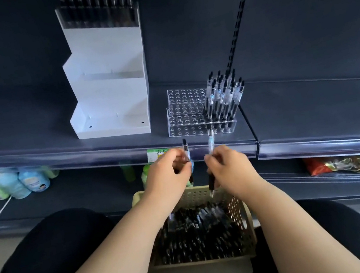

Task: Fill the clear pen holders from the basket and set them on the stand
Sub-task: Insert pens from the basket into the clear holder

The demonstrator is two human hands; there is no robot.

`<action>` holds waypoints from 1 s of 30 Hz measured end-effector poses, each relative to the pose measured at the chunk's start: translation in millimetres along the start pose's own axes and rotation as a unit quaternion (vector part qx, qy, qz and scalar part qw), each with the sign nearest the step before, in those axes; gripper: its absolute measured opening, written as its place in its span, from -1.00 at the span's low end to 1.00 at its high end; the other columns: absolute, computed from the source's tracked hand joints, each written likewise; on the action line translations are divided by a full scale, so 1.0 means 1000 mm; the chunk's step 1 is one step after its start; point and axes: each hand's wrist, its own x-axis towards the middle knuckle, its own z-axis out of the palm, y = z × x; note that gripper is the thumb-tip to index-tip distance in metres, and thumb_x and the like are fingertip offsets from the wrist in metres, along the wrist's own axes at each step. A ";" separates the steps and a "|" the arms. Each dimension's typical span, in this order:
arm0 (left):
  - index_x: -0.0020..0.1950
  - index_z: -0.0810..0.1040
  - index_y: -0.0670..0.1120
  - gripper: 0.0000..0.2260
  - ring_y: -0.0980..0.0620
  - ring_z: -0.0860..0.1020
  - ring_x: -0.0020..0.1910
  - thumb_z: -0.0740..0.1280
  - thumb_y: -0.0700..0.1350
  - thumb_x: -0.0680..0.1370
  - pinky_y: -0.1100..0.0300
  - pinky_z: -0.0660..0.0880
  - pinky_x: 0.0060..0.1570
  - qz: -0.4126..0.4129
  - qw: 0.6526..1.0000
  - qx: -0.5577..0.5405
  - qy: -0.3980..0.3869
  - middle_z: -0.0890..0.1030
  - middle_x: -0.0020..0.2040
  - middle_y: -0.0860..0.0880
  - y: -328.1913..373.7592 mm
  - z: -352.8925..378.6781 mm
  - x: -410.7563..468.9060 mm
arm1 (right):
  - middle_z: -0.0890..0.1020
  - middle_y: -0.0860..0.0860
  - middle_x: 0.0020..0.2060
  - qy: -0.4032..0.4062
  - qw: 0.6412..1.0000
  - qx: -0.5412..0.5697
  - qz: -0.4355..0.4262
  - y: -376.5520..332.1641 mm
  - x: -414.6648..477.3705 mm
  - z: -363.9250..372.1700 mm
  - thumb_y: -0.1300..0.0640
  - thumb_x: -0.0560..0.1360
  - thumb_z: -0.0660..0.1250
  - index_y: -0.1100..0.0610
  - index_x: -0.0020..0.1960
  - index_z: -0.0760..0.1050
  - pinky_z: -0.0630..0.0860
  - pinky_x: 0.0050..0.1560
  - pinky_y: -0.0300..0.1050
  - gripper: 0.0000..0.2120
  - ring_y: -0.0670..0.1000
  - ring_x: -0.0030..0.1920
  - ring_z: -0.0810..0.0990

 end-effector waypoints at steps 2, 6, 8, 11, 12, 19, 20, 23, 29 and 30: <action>-0.13 0.47 0.10 -0.86 0.22 0.55 -0.19 0.39 -0.11 0.47 0.43 0.43 -0.20 0.012 0.999 -0.022 0.019 0.58 -0.21 0.17 0.008 -0.003 0.008 | 0.60 0.00 -0.31 0.056 0.998 0.031 -0.029 -0.008 0.006 -0.010 0.03 0.54 0.23 0.10 -0.09 0.44 0.39 -0.37 -0.19 -0.86 0.03 -0.29 0.57; -0.18 0.46 0.16 -0.79 0.33 0.54 -0.19 0.40 -0.15 0.46 0.52 0.43 -0.21 0.050 0.996 -0.064 0.042 0.59 -0.24 0.20 0.024 -0.011 0.032 | 0.61 -0.01 -0.25 0.122 0.975 0.171 -0.075 -0.026 0.026 -0.037 0.18 0.48 0.32 -0.06 0.09 0.32 0.53 -0.31 -0.10 -0.73 0.03 -0.28 0.64; -0.20 0.46 0.17 -0.78 0.32 0.55 -0.21 0.41 -0.16 0.45 0.48 0.46 -0.19 0.066 0.993 -0.082 0.051 0.60 -0.25 0.21 0.031 -0.016 0.050 | 0.64 0.01 -0.23 0.142 0.964 0.200 -0.105 -0.036 0.041 -0.054 0.23 0.46 0.29 -0.16 0.02 0.28 0.57 -0.31 -0.05 -0.66 0.04 -0.30 0.66; -0.23 0.45 0.18 -0.76 0.28 0.56 -0.23 0.41 -0.15 0.44 0.46 0.46 -0.19 0.089 0.989 -0.082 0.079 0.59 -0.26 0.21 0.043 -0.023 0.082 | 0.66 0.04 -0.23 0.148 0.949 0.243 -0.131 -0.047 0.070 -0.076 0.25 0.50 0.16 -0.10 -0.09 0.26 0.51 -0.41 -0.11 -0.77 0.02 -0.35 0.66; -0.23 0.45 0.18 -0.76 0.28 0.56 -0.22 0.41 -0.15 0.44 0.47 0.45 -0.20 0.095 0.989 -0.079 0.086 0.59 -0.26 0.21 0.046 -0.025 0.093 | 0.66 0.06 -0.24 0.146 0.945 0.259 -0.133 -0.051 0.081 -0.083 0.22 0.54 0.12 -0.05 -0.11 0.26 0.48 -0.44 -0.11 -0.82 0.04 -0.37 0.65; -0.21 0.45 0.15 -0.78 0.29 0.55 -0.22 0.40 -0.16 0.46 0.52 0.43 -0.21 0.106 0.987 -0.083 0.090 0.59 -0.24 0.20 0.053 -0.021 0.147 | 0.64 -0.03 -0.37 0.222 0.957 0.112 -0.151 -0.062 0.143 -0.102 0.02 0.52 0.21 -0.01 -0.20 0.41 0.53 -0.37 -0.06 -0.87 0.00 -0.39 0.61; -0.20 0.46 0.15 -0.78 0.28 0.55 -0.21 0.40 -0.16 0.46 0.50 0.44 -0.19 0.104 0.987 -0.084 0.089 0.60 -0.23 0.20 0.051 -0.019 0.150 | 0.64 -0.02 -0.35 0.226 0.956 0.100 -0.159 -0.060 0.147 -0.101 0.05 0.50 0.24 -0.06 -0.18 0.41 0.54 -0.30 -0.10 -0.91 -0.03 -0.35 0.61; -0.16 0.49 0.10 -0.82 0.26 0.56 -0.19 0.41 -0.17 0.46 0.47 0.46 -0.14 0.094 0.988 -0.084 0.088 0.61 -0.20 0.18 0.045 -0.015 0.155 | 0.62 -0.08 -0.28 0.227 0.956 0.051 -0.176 -0.055 0.156 -0.096 0.12 0.46 0.33 -0.12 -0.08 0.39 0.40 -0.32 -0.48 -0.84 -0.21 -0.30 0.55; -0.08 0.55 0.03 -0.89 0.25 0.58 -0.17 0.41 -0.14 0.44 0.48 0.44 -0.14 0.082 0.989 -0.080 0.096 0.63 -0.18 0.17 0.036 -0.019 0.155 | 0.53 -0.24 -0.35 0.184 0.966 -0.034 -0.178 -0.050 0.164 -0.086 0.12 0.49 0.34 -0.04 -0.07 0.45 0.31 -0.36 -0.62 -0.90 -0.42 -0.24 0.47; -0.08 0.55 0.03 -0.88 0.24 0.59 -0.17 0.41 -0.15 0.44 0.46 0.45 -0.13 0.078 0.989 -0.087 0.094 0.63 -0.18 0.16 0.035 -0.020 0.154 | 0.53 -0.24 -0.35 0.179 0.967 -0.039 -0.179 -0.050 0.166 -0.084 0.12 0.49 0.33 -0.03 -0.06 0.45 0.32 -0.36 -0.61 -0.91 -0.41 -0.22 0.47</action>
